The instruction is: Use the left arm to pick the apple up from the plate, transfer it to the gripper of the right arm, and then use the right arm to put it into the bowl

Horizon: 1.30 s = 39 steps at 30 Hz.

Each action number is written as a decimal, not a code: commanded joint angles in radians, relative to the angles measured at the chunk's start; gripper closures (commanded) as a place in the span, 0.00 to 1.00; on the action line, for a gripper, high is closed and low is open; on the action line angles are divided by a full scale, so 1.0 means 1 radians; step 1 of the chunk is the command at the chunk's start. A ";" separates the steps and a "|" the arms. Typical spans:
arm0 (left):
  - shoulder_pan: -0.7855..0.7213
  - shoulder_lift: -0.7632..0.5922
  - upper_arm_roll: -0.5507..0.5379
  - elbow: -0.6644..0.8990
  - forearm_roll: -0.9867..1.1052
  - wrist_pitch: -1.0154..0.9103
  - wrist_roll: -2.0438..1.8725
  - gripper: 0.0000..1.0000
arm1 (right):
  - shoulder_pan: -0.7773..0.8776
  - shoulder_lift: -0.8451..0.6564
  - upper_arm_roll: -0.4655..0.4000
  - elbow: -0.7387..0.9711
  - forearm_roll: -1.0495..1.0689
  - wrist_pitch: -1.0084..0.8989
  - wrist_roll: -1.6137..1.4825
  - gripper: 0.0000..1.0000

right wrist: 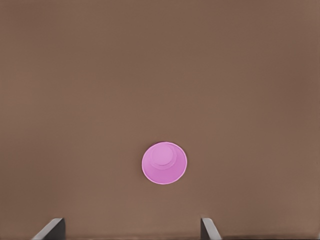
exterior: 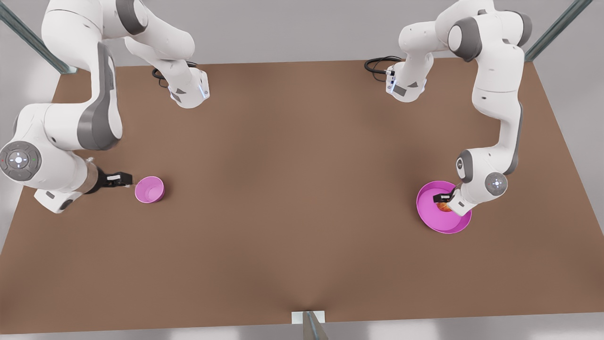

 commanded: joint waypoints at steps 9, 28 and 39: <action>0.000 0.008 -0.003 0.001 -0.018 0.037 0.023 0.11 | -0.010 -0.040 -0.003 -0.066 0.035 0.014 0.020 0.00; 0.000 0.031 -0.003 0.003 -0.016 0.095 0.024 0.10 | -0.005 -0.031 -0.002 -0.057 0.027 0.005 0.020 0.00; -0.011 -0.065 -0.037 0.014 -0.119 -0.115 0.020 0.28 | -0.005 -0.031 -0.002 -0.056 0.029 0.005 0.020 0.00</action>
